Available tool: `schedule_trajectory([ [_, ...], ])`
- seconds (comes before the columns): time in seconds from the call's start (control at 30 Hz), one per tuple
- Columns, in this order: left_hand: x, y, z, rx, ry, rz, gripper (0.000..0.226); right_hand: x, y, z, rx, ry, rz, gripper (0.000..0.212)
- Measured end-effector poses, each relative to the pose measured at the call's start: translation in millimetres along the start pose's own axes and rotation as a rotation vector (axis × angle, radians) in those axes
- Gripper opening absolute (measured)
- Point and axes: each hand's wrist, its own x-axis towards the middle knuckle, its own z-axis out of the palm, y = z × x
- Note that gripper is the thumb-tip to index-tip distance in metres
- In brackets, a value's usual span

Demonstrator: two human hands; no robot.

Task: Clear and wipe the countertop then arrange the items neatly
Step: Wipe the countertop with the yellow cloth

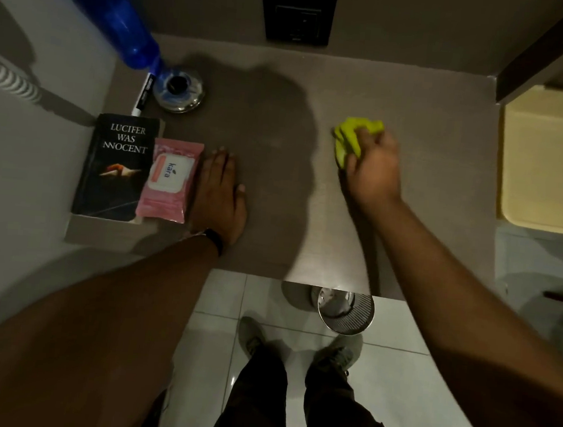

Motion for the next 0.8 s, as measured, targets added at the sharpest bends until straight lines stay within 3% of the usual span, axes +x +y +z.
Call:
schedule_trajectory([
  [0.1, -1, 0, 1, -0.040, 0.018, -0.013, 0.066, 54, -48, 15, 0.044, 0.019, -0.222, 0.021],
  [0.23, -5, 3, 0, -0.080, 0.073, -0.039, 0.079, 71, -103, 37, 0.045, -0.143, -0.394, 0.040],
  [0.4, -8, 1, 0, -0.180, 0.232, -0.103, 0.076, 43, -127, 37, 0.124, -0.332, -0.735, 0.044],
  [0.63, -12, -3, 2, -0.354, 0.279, -0.125, 0.070, -45, -102, 22, 0.091, -0.441, -0.782, 0.038],
  [0.8, -17, -2, -3, -0.457, 0.167, -0.047, 0.093, -95, -73, 12, 0.234, -0.360, -0.822, 0.023],
])
